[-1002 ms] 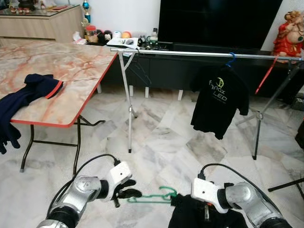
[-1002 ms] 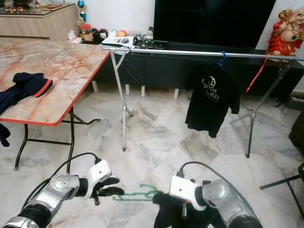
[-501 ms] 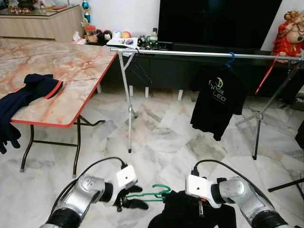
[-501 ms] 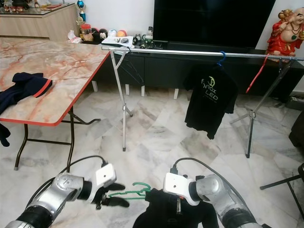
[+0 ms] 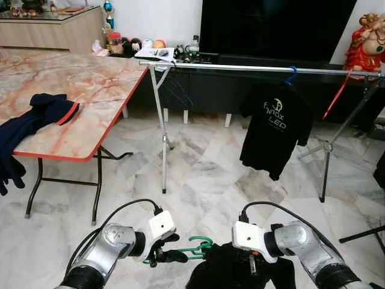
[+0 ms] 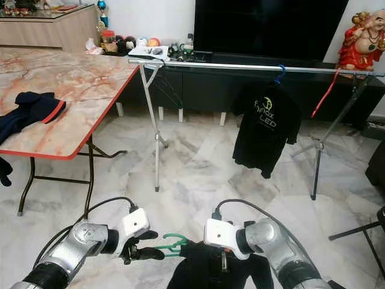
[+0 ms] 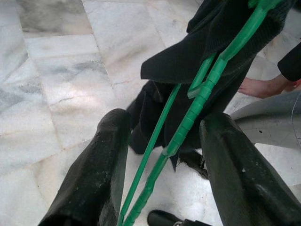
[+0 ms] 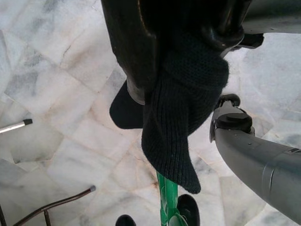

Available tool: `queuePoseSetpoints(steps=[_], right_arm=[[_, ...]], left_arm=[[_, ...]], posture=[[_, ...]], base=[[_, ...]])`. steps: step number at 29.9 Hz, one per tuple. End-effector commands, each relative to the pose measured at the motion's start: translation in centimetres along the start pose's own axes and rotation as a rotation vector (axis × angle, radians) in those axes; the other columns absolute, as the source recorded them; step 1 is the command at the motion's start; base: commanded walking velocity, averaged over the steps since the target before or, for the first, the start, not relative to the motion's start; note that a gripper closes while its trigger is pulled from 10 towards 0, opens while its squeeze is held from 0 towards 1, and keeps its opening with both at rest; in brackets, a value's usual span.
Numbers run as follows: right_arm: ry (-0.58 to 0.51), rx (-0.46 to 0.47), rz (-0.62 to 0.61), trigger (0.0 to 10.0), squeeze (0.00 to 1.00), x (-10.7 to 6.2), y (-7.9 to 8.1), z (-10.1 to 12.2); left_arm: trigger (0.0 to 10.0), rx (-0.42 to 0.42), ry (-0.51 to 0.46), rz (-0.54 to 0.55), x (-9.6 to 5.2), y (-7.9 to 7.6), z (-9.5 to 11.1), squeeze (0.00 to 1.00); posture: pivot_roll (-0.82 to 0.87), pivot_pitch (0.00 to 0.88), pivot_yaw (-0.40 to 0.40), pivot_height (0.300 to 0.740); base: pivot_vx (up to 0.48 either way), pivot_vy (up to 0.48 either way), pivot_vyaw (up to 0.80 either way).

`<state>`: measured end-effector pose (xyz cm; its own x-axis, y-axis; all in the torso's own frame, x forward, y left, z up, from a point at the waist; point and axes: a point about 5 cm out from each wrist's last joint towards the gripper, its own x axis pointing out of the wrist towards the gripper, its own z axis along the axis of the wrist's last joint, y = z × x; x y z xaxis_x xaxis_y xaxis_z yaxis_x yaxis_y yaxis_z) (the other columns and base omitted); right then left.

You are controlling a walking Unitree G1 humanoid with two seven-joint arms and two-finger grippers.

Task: Hang hanger

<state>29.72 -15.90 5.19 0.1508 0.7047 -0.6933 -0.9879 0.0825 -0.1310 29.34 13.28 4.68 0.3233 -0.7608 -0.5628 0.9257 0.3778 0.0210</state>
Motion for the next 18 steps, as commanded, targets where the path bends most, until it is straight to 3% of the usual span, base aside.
queuePoseSetpoints(steps=[1,18], right_arm=[[-0.032,-0.02,-0.023,10.0,0.0,-0.5,-0.7,0.6],[-0.063,-0.026,-0.037,10.0,0.0,-0.3,-1.5,1.8]], left_arm=[[10.0,0.009,0.004,-0.007,0.1,-0.1,0.1,0.0],[10.0,0.026,-0.037,-0.026,1.0,-0.6,1.1,0.0]], posture=[[0.12,0.009,-0.057,0.74],[0.12,0.002,-0.061,0.74]], base=[[0.0,0.0,0.0],[0.0,0.0,0.0]])
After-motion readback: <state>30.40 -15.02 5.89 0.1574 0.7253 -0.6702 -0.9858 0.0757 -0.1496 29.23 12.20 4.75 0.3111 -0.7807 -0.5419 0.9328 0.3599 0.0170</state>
